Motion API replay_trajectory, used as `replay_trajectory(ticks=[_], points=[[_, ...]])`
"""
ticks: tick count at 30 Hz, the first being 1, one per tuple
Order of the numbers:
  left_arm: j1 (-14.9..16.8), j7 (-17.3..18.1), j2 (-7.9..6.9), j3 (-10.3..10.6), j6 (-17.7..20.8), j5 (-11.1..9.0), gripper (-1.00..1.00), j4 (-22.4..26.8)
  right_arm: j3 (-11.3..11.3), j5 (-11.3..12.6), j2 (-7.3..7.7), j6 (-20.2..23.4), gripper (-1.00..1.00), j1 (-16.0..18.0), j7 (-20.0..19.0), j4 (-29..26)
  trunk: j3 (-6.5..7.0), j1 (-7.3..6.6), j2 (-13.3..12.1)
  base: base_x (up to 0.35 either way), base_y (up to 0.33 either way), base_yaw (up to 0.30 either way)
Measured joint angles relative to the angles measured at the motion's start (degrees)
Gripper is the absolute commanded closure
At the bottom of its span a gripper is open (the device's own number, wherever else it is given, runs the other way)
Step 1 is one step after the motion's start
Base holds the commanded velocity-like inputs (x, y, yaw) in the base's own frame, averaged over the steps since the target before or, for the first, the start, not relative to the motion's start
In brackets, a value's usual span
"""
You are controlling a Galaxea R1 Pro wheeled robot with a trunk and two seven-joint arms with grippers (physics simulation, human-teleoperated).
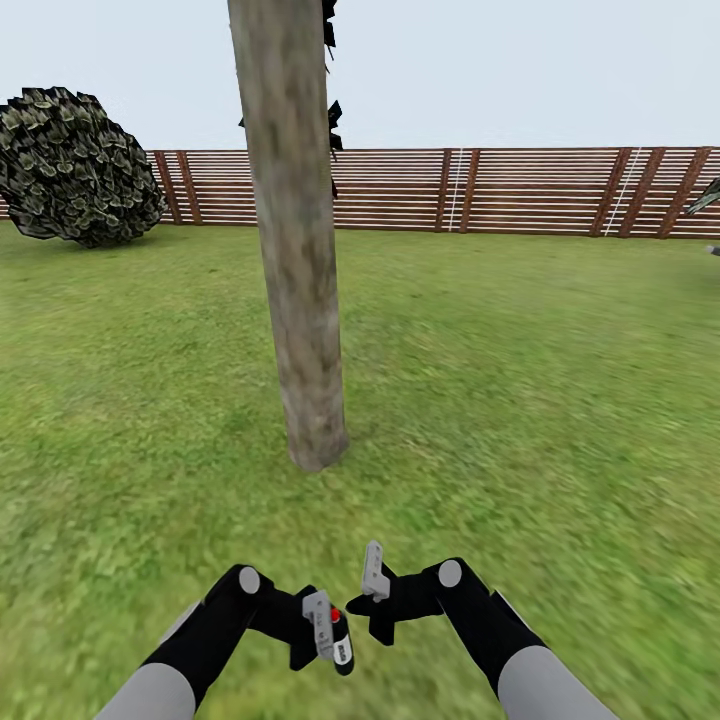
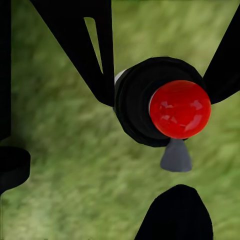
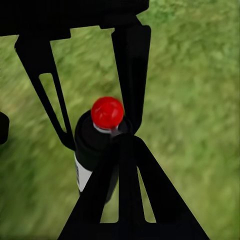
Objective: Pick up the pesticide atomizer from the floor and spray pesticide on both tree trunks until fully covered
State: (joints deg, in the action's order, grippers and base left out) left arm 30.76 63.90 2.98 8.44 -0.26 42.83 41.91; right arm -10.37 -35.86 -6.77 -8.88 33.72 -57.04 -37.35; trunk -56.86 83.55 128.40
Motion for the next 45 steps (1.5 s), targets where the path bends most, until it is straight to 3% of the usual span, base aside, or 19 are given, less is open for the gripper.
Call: replay_trajectory(ticks=[19,28,33,39,40,45], points=[[0.0,0.0,0.53,0.0,0.0,-0.18,1.0,0.0,0.0,0.0,0.0,0.0,1.0,0.03,0.0,0.0,0.0,0.0,0.0,0.0,0.0,0.0],[-0.02,0.03,-0.47,-0.27,0.0,0.36,1.0,-0.16,0.0,-0.03,0.04,0.0,1.0,0.02,0.0,0.1,0.0,0.0,0.0,0.0,0.0,0.0],[-0.25,0.08,-4.42,-0.27,0.01,0.53,1.0,-0.18,0.07,-0.08,0.16,0.0,1.0,0.01,0.0,0.2,0.0,0.0,0.0,0.0,0.0,0.0],[-0.62,0.12,-10.67,-0.26,-0.07,0.55,1.0,-0.18,0.09,-0.12,0.3,0.0,1.0,0.02,0.0,0.32,0.0,0.0,0.0,0.0,0.0,0.0],[-0.65,0.17,-11.86,-0.25,-0.07,0.63,1.0,-0.18,0.09,-0.15,0.37,0.0,-1.0,0.03,0.0,0.33,0.0,0.0,0.0,0.0,0.0,0.0],[-0.74,0.39,-15.31,-0.26,0.01,0.57,1.0,-0.17,0.09,-0.19,0.57,0.0,-1.0,-0.01,0.02,0.35,0.0,0.0,0.0,0.0,0.0,0.0]])
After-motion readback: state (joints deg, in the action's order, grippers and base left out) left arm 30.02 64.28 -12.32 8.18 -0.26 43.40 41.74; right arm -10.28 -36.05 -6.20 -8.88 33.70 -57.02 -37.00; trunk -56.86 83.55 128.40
